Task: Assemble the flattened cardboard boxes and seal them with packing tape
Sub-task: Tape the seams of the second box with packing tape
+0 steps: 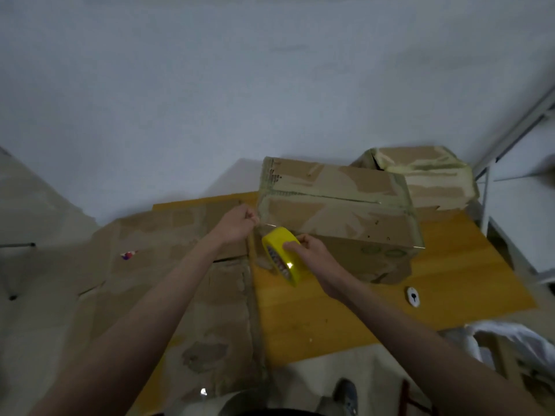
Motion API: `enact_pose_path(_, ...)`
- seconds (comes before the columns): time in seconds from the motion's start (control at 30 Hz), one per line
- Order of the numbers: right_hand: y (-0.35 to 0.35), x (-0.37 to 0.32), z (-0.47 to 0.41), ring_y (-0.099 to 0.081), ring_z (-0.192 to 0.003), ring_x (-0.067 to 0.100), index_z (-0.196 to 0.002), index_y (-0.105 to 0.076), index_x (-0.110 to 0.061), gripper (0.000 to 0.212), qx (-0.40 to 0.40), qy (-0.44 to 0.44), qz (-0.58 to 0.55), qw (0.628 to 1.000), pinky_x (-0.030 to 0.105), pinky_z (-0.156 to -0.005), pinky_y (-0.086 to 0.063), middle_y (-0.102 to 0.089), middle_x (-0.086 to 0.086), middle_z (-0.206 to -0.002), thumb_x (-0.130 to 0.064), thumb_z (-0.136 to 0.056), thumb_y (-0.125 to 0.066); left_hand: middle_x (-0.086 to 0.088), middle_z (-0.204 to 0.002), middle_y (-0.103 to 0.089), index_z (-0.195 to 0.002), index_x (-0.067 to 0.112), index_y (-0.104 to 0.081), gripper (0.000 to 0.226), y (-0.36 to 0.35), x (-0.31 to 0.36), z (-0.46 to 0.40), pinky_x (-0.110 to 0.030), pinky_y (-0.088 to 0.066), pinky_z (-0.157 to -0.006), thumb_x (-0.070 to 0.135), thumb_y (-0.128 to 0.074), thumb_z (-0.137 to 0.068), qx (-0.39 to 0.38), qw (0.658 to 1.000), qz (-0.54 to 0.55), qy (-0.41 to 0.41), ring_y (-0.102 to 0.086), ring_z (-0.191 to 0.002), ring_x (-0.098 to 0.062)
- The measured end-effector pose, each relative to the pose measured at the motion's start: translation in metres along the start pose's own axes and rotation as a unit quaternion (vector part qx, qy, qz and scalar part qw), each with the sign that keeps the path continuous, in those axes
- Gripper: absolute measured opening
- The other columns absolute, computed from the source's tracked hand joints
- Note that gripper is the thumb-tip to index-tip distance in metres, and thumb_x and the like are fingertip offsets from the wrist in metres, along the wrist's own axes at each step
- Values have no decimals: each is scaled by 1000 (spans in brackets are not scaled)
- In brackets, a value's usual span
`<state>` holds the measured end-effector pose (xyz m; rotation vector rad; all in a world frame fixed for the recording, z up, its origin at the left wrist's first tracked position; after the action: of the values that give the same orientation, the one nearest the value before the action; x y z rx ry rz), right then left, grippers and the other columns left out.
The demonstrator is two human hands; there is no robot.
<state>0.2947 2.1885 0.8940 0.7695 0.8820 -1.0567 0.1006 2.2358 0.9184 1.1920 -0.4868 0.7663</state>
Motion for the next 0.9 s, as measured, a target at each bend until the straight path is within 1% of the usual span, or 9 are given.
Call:
enact_pose_path(0.13,1,11,16,-59,-84,15,-109,-61,-10,26,21,-23,10,999,32,-71,-45,-64,3,-98,-30,-93,-62,-3,-89,-54,-80,14,-48,18,-14,3,18,-27,-34,-61,10,-52,-97,-15,1000,-4,-18,-48,-82,-15)
enact_pose_path(0.23,0,19,30,-58,-88,18,-108,-61,-11,25,28,-34,22,999,33,-72,-44,-63,4,-102,-31,-93,-62,-2,-87,-55,-79,14,-49,17,-21,1,28,-23,-36,-60,8,-50,-95,-39,999,-9,-14,-49,-75,-12)
enact_pose_path(0.33,0,25,44,-57,-91,20,-102,-62,-14,23,26,-42,22,999,36,-75,-43,-63,8,-104,-34,-90,-63,-1,-86,-59,-76,11,-56,17,-28,0,31,-22,-40,-64,5,-51,-91,-65,998,-21,-8,-53,-83,-13)
enact_pose_path(0.43,1,23,57,-59,-92,21,-105,-61,-13,33,17,-39,16,999,37,-75,-44,-64,14,-111,-40,-86,-64,-7,-75,-52,-73,11,-51,20,-27,4,30,-14,-36,-56,10,-58,-91,-40,997,-27,-54,-46,-67,-16)
enact_pose_path(0.53,3,10,70,-63,-79,11,-112,-59,-9,27,16,-25,-3,1000,27,-68,-47,-65,8,-100,-30,-95,-61,3,-69,-56,-72,16,-53,25,-17,14,27,-22,-37,-58,23,-71,-89,-17,994,-26,-103,-48,-64,-10)
enact_pose_path(0.67,-2,-15,86,-67,-72,3,-108,-60,-16,14,-7,0,-23,1000,18,-59,-49,-69,0,-94,-24,-96,-62,6,-70,-61,-68,23,-54,28,4,24,13,-30,-43,-70,17,-75,-85,-9,991,14,-134,-58,-74,-15)
enact_pose_path(0.73,-10,-27,92,-70,-74,5,-106,-66,-16,14,-18,17,-33,999,19,-59,-52,-74,4,-95,-26,-96,-63,7,-68,-60,-67,23,-56,27,14,29,4,-29,-41,-71,17,-77,-83,-7,991,11,-135,-55,-73,-13)
enact_pose_path(0.8,-19,-42,94,-72,-79,12,-103,-70,-14,25,3,34,-45,998,23,-63,-56,-76,3,-94,-36,-96,-62,5,-70,-60,-68,21,-57,25,22,35,-6,-27,-40,-71,18,-77,-83,-10,990,0,-140,-54,-74,-13)
enact_pose_path(0.9,-24,-63,88,-65,-60,2,-93,-67,-8,31,51,53,-57,996,15,-50,-48,-69,-12,-65,-37,-99,-59,1,-75,-62,-72,16,-59,20,34,44,-25,-18,-40,-67,16,-76,-84,10,987,-8,-157,-54,-74,-11)
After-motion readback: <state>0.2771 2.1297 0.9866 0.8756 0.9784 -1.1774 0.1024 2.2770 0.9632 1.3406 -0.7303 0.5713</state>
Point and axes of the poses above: each hand's wrist, its own z-axis away from the middle knuckle, its own y-axis out of the back of the hand, x = y × z, the point moved 3 cm from there along -z, towards the middle knuckle
